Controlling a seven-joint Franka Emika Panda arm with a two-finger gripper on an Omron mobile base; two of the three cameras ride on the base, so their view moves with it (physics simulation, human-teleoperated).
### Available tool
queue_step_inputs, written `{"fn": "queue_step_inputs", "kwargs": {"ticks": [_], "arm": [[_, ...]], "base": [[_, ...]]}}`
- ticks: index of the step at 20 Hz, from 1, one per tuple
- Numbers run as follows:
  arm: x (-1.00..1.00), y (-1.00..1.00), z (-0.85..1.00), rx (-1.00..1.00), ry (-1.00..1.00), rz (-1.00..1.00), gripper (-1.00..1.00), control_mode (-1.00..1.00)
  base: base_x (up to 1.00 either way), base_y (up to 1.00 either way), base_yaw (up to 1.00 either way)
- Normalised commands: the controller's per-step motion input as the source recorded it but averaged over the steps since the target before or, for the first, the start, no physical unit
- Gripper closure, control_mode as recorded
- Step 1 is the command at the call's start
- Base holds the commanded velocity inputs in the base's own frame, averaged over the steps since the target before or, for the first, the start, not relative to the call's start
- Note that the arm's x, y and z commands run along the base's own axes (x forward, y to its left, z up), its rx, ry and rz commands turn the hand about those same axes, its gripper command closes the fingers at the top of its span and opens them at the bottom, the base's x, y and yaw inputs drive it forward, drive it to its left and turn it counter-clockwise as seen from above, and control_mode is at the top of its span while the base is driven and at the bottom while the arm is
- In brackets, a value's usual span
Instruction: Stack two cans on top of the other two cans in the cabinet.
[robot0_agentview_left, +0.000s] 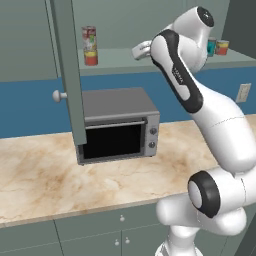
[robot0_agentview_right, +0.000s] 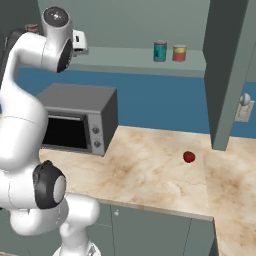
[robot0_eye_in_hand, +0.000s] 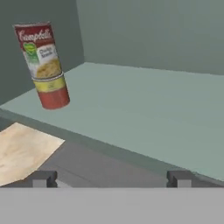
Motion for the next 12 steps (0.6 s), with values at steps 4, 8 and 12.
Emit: {"fn": "queue_step_inputs", "kwargs": {"ticks": [4,8,12], "arm": [[-0.14,-0.64,0.0,0.0,0.12,-0.33,-1.0,-1.0],[-0.12,-0.66,0.0,0.0,0.02,-0.29,-1.0,-1.0],[-0.1,-0.7,0.0,0.0,0.0,-0.25,-1.0,-1.0]], "base": [[0.0,0.0,0.0],[0.0,0.0,0.0],[0.0,0.0,0.0]]}}
